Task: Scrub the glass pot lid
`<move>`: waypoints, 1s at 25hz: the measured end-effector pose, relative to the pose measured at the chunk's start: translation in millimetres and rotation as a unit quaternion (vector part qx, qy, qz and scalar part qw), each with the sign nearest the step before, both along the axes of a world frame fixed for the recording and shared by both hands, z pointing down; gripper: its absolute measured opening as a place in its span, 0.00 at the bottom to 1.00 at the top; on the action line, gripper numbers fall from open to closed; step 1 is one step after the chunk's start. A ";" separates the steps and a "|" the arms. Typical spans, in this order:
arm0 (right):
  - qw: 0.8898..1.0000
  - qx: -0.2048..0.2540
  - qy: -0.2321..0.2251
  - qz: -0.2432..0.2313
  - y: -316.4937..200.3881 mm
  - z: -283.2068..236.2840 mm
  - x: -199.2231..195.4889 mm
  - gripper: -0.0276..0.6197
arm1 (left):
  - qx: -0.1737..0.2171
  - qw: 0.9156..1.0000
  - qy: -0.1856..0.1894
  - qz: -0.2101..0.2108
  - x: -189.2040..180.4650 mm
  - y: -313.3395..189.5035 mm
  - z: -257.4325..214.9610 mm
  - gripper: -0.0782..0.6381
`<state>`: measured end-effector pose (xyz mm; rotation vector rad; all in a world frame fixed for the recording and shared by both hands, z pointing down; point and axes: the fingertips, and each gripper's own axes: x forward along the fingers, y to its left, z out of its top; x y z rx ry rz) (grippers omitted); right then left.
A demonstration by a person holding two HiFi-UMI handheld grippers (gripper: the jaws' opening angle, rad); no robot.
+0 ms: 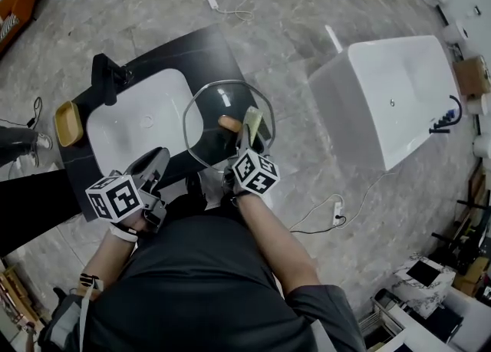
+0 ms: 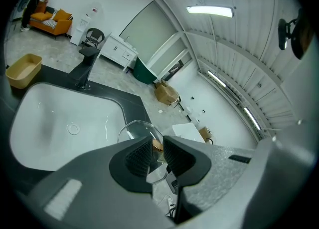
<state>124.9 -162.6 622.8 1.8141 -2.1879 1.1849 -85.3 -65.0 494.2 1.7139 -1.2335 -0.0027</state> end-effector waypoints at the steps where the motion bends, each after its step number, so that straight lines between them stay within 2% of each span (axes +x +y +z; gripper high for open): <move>1: 1.000 -0.005 -0.003 0.007 -1.0 0.2 -0.3 0.14 | -0.001 1.000 0.000 0.000 -1.3 0.5 0.3 0.21; 9: 0.999 -0.028 -0.006 0.036 -12.6 1.1 -11.1 0.14 | -0.007 1.000 0.010 -0.015 -18.4 6.6 4.4 0.21; 16: 0.998 -0.028 -0.019 0.048 -14.2 2.3 -15.5 0.14 | -0.010 1.000 0.019 -0.014 -21.4 11.8 7.9 0.21; 19: 0.999 -0.027 -0.031 0.024 -18.2 0.3 -31.8 0.14 | -0.011 1.000 0.021 -0.011 -19.8 13.1 7.3 0.21; 22: 1.000 -0.011 -0.015 -0.003 -24.0 -9.8 -46.3 0.14 | -0.012 1.000 0.020 -0.012 -19.8 14.9 6.6 0.21; 25: 1.000 -0.010 0.001 -0.007 -26.4 -10.4 -46.7 0.14 | -0.015 0.999 0.022 -0.017 -25.2 16.2 9.3 0.21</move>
